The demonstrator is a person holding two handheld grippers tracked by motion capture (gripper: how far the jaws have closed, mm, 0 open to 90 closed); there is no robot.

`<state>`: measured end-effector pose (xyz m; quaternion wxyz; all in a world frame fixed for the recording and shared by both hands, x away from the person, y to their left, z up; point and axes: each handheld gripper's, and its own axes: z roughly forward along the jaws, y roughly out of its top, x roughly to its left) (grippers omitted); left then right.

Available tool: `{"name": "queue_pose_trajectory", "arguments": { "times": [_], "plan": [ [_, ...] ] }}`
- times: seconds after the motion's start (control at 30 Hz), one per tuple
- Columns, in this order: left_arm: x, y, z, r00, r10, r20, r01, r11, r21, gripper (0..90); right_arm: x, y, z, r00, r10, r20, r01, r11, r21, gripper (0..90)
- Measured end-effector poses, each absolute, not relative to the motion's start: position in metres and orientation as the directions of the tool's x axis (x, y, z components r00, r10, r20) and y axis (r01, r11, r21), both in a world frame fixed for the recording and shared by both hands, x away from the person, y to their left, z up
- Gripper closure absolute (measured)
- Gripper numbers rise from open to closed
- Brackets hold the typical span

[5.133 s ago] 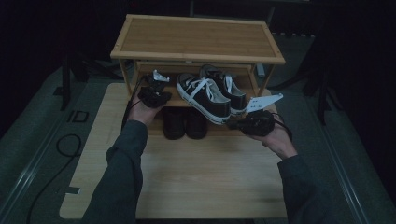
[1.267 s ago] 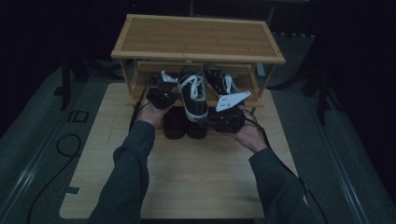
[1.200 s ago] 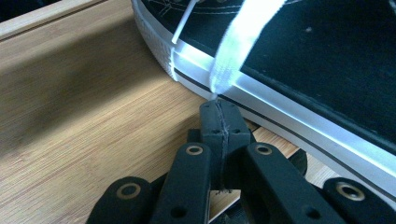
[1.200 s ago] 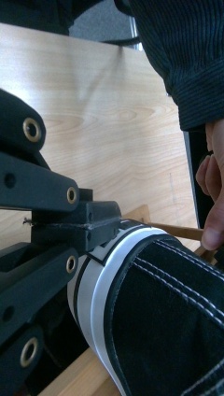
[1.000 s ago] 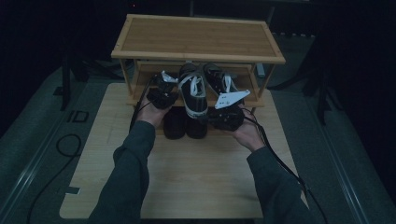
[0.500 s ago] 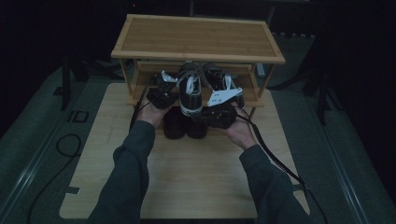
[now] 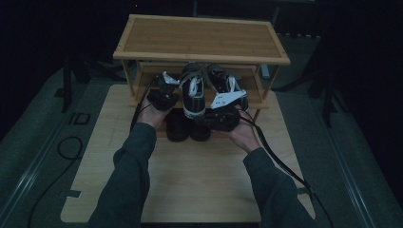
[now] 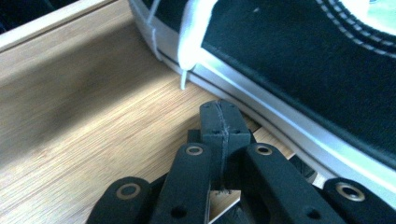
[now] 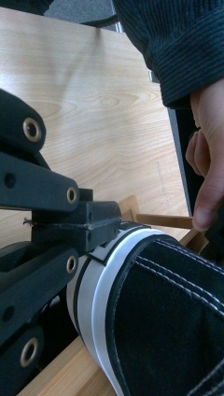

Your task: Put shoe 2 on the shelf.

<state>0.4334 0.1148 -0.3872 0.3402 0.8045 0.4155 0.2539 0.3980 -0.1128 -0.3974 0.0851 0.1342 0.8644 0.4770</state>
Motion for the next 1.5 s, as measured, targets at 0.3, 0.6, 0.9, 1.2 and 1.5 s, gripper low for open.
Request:
{"name": "queue_pose_trajectory", "arguments": {
  "times": [0.3,0.6,0.9,1.2,1.5],
  "plan": [
    [0.432,0.115,-0.388,0.518,0.844,0.142,0.491,-0.429,0.758,90.0,0.399,-0.112,-0.398,-0.950,0.313,-0.018,0.151,0.506,0.849,90.0],
    [0.431,0.116,-0.389,0.512,0.849,0.132,0.491,-0.415,0.766,90.0,0.402,-0.107,-0.399,-0.947,0.317,-0.041,0.133,0.507,0.852,90.0],
    [0.431,0.116,-0.389,0.509,0.853,0.120,0.500,-0.406,0.765,90.0,0.402,-0.099,-0.398,-0.944,0.322,-0.070,0.111,0.512,0.852,90.0],
    [0.432,0.117,-0.388,0.512,0.851,0.116,0.503,-0.406,0.763,90.0,0.407,-0.100,-0.398,-0.947,0.318,-0.048,0.124,0.499,0.857,90.0],
    [0.433,0.117,-0.388,0.509,0.854,0.109,0.508,-0.400,0.763,90.0,0.406,-0.091,-0.397,-0.943,0.318,-0.099,0.094,0.539,0.837,90.0]
  ]
}}
